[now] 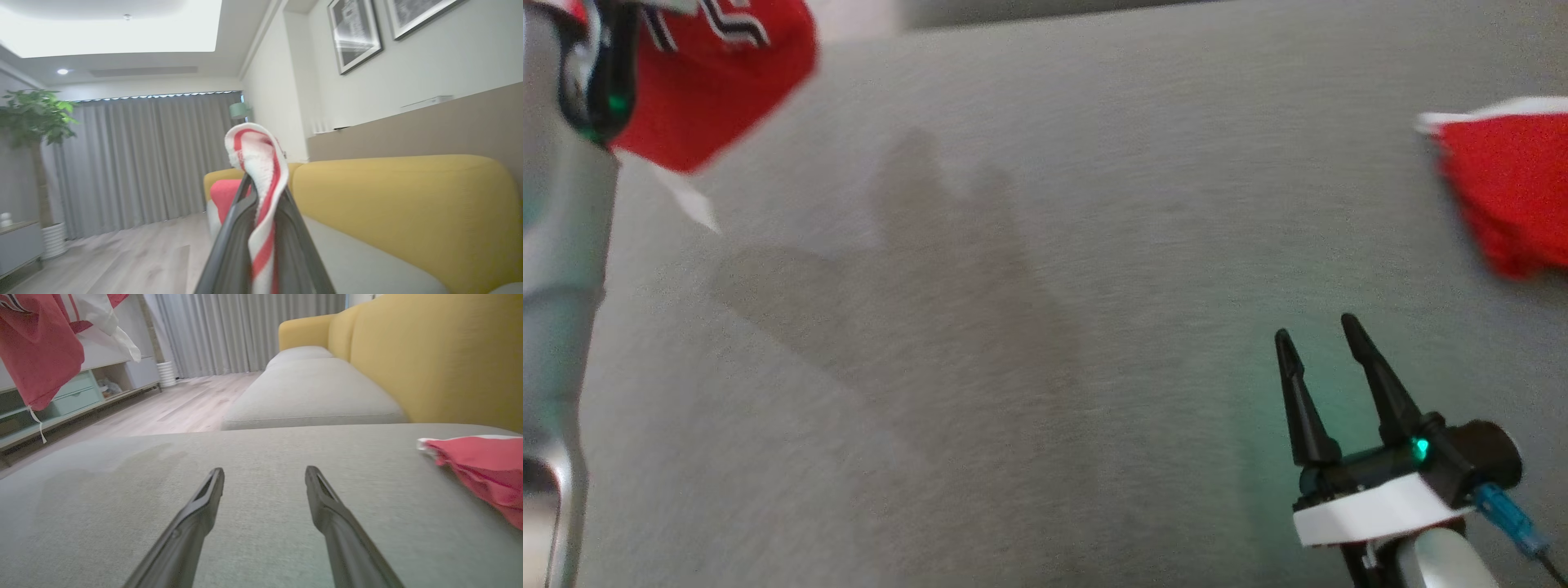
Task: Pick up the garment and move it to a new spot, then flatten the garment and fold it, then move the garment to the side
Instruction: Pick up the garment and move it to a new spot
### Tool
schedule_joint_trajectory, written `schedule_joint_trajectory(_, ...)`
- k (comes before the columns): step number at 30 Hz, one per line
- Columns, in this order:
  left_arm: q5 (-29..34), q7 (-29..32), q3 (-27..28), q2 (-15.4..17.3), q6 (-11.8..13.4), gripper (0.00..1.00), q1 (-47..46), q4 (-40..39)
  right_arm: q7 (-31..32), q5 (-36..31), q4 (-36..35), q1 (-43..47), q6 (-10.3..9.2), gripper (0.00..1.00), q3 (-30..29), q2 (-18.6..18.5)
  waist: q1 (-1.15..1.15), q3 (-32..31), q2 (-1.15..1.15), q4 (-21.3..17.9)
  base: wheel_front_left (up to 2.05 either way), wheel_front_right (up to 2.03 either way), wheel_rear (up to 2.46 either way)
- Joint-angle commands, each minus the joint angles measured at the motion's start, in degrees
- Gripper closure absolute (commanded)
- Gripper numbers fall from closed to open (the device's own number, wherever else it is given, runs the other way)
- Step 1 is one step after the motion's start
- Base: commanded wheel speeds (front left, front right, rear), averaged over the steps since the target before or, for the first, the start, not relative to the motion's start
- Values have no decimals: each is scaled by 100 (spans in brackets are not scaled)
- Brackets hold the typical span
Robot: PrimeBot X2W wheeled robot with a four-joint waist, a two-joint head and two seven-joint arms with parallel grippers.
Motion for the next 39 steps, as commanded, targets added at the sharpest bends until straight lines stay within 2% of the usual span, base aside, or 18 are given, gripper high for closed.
schedule_joint_trajectory(1, -123, 138, 17, 416, 10, 100, -4, -540, -14, 48, -172, 3, -4, 0, 142, 44, 2, -777, 0, -1130, 0, 0, 0)
schedule_joint_trajectory(4, -263, 285, -190, 509, 10, 100, 323, -1065, -14, 78, -211, 61, -4, 0, 170, 123, 2, -883, 0, -1582, 0, 0, 0)
schedule_joint_trajectory(7, -302, 305, -318, 471, 11, 100, 591, -1331, -14, 89, -248, 107, -4, 0, 172, 166, 2, -897, 0, -1807, 0, 0, 0)
schedule_joint_trajectory(8, -274, 242, -513, 372, 12, 100, 905, -1508, -14, 89, -298, 153, -4, 0, 164, 200, 2, -848, 0, -1945, 0, 0, 0)
schedule_joint_trajectory(12, -177, 84, -937, 114, 12, 100, 1453, -1503, -14, 67, -367, 184, -4, 0, 146, 246, 2, -673, 0, -2023, 0, 0, 0)
schedule_joint_trajectory(17, 174, -339, -2037, -338, 11, 100, 2335, -987, -14, 82, -424, 77, -4, 0, 140, 313, 2, -241, 0, -1904, 0, 0, 0)
schedule_joint_trajectory(19, 294, -458, -2311, -541, 11, 100, 2683, -660, -14, 78, -430, 7, -4, 0, 173, 328, 2, -105, 0, -1804, 0, 0, 0)
schedule_joint_trajectory(20, 332, -490, -2381, -655, 21, 62, 2849, -511, -14, 72, -427, -24, -4, 0, 186, 333, 2, -57, 0, -1739, 0, 0, 0)
schedule_joint_trajectory(21, 386, -508, -2440, -757, 43, 0, 2993, -384, -14, 68, -423, -49, -4, 0, 178, 337, 2, -25, 0, -1666, 0, 0, 0)
schedule_joint_trajectory(25, 536, -521, -2272, -1157, 217, 0, 3562, -585, -14, 38, -407, -39, -4, 0, 3, 345, 2, -43, 0, -1213, 0, 0, 0)
schedule_joint_trajectory(26, 694, -522, -2139, -1229, 333, 0, 3888, -853, -14, 25, -373, 10, -4, 0, -61, 345, 2, -151, 0, -961, 0, 0, 0)
schedule_joint_trajectory(34, 958, -524, -1126, -1295, 893, 0, 5426, -1923, -14, 69, -250, 377, -4, 0, -372, 331, 2, -813, 0, 9, 0, 0, 0)
schedule_joint_trajectory(39, 1163, -524, -440, -1366, 1204, 0, 6227, -2547, -14, -8, -230, 670, -4, 0, -538, 322, 2, -1209, 0, 431, 0, 0, 0)
